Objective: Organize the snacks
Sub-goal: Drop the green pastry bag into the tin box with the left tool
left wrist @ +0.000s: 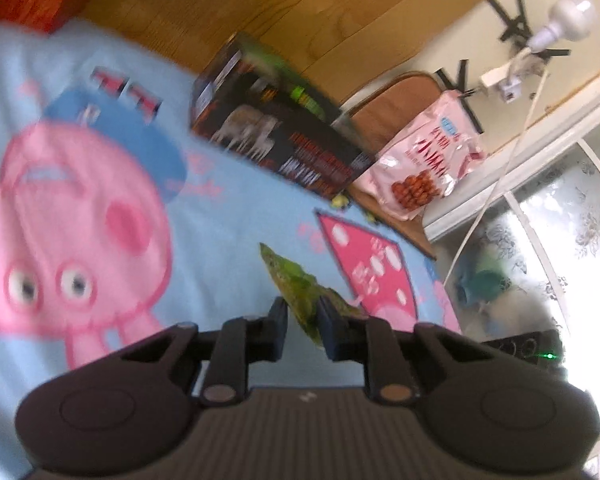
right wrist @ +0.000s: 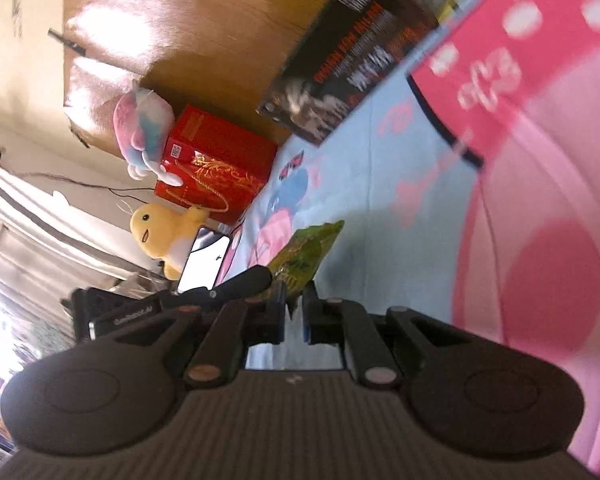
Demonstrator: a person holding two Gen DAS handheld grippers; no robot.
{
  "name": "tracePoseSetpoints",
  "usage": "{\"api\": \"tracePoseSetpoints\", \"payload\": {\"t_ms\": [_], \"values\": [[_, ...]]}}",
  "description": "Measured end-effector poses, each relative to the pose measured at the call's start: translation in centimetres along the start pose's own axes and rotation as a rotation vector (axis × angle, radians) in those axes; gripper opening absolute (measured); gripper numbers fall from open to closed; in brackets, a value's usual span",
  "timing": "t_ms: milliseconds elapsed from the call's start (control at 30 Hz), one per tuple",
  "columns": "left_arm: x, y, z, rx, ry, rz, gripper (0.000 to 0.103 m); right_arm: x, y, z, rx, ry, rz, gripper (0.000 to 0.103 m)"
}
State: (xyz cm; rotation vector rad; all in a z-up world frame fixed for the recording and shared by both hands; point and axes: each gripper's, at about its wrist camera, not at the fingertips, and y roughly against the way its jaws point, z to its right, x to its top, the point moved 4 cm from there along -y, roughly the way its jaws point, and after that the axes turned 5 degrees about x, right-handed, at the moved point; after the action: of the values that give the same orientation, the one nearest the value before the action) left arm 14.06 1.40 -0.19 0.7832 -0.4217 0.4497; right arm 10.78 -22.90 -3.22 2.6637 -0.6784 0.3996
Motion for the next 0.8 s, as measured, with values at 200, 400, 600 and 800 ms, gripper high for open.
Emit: {"api": "tracePoseSetpoints", "payload": {"t_ms": [200,400,600,800], "values": [[4.5,-0.5,2.8,0.043,-0.120,0.056,0.016,3.3,-0.4,-2.5,-0.018,0.159,0.048,0.010],[9.9,-3.1,4.4,0.074,-0.177,0.089,0.016,8.5,-1.8,-3.8,-0.055,0.283,0.097,0.010],[15.1,-6.9,4.4,0.151,-0.206,0.135,0.018,14.3,-4.7,-3.9,-0.124,0.398,0.126,0.010],[17.6,-10.6,2.3,0.251,-0.173,0.121,0.026,18.2,-9.6,-2.7,-0.250,0.520,0.136,0.021]]}}
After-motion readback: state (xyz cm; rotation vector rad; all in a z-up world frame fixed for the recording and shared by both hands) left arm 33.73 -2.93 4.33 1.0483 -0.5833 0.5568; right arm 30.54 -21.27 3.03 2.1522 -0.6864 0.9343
